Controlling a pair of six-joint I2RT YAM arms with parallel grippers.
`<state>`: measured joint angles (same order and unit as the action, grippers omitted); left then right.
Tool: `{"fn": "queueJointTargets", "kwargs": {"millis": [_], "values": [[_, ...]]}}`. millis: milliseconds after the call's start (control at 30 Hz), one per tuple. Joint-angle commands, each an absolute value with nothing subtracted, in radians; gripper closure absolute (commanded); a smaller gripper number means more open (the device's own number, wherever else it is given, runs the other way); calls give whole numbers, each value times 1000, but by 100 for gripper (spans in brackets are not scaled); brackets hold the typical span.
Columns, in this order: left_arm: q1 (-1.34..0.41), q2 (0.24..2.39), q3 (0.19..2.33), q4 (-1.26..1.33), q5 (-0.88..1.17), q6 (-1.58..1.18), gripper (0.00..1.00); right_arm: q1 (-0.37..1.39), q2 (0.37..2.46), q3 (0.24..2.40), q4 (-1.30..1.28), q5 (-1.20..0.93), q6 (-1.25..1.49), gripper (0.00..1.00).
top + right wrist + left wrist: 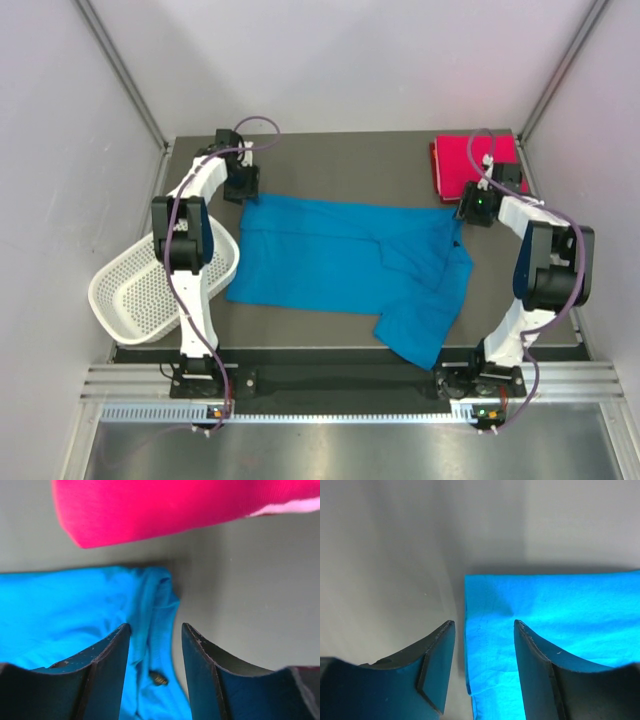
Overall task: Fold and stack the t-shirts
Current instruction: Fold the tshirt
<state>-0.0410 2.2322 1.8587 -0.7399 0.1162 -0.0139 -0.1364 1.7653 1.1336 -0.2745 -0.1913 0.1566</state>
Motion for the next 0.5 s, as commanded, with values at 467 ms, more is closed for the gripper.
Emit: {"fn": "queueJointTargets", "kwargs": {"millis": [467], "values": [[-40, 2292, 1950, -706, 112, 40, 80, -181, 1931, 1252, -212, -299, 35, 64]]}}
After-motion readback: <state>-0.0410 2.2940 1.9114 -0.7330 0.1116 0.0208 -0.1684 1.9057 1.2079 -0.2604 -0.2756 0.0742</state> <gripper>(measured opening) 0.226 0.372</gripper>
